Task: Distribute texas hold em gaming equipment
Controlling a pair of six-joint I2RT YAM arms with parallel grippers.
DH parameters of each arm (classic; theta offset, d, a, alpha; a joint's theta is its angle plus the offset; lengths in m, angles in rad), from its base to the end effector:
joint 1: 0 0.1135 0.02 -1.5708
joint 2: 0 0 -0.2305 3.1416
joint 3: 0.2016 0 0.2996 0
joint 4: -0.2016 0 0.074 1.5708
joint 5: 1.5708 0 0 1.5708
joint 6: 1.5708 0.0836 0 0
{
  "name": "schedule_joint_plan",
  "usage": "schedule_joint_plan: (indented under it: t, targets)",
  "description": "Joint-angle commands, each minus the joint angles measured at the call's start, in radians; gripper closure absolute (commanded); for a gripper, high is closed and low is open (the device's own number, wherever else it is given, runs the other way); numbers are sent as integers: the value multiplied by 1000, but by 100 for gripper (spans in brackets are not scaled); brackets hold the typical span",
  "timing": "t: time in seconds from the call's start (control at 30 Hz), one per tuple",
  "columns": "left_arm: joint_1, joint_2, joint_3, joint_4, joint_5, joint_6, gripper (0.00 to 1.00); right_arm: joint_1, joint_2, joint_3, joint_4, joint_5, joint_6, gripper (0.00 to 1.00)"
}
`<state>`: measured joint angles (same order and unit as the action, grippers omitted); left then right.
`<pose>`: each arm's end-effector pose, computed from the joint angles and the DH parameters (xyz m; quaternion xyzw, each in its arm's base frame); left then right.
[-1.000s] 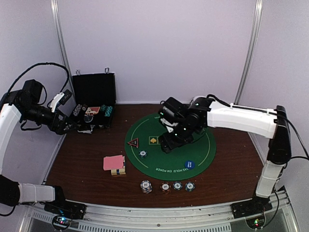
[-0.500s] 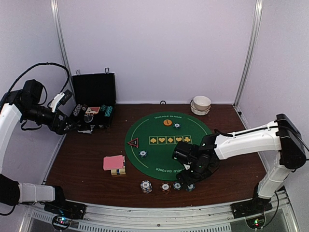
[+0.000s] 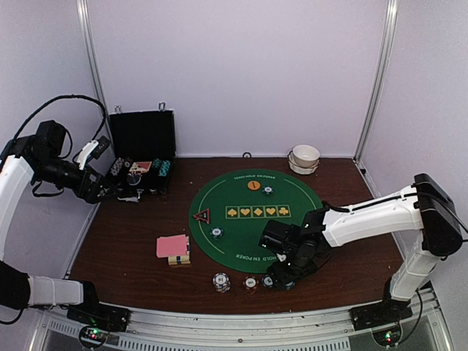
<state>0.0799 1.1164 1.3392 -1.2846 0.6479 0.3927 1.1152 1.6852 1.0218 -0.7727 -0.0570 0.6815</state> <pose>0.2636 -0.0295 0.3212 0.2221 0.8938 -0.2436 0.3042 0.1434 0.3035 0.0530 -0.2164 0.9736 0.0703 0.0197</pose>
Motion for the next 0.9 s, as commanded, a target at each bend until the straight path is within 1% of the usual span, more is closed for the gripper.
schedule_joint_plan:
  t: [0.0, 0.13, 0.5, 0.63, 0.87]
  targets:
    - [8, 7, 25, 2, 14, 3, 2, 5, 14, -34, 13, -1, 10, 25]
    - [8, 8, 26, 2, 14, 2, 3, 5, 16, -54, 32, -12, 14, 28]
    - [8, 3, 29, -2, 9, 3, 2, 5, 30, -73, 52, -24, 16, 49]
    - [8, 2, 26, -3, 12, 2, 2, 5, 36, -74, 52, -18, 16, 54]
    - [8, -4, 29, -6, 7, 3, 2, 3, 26, -62, 32, -8, 10, 71]
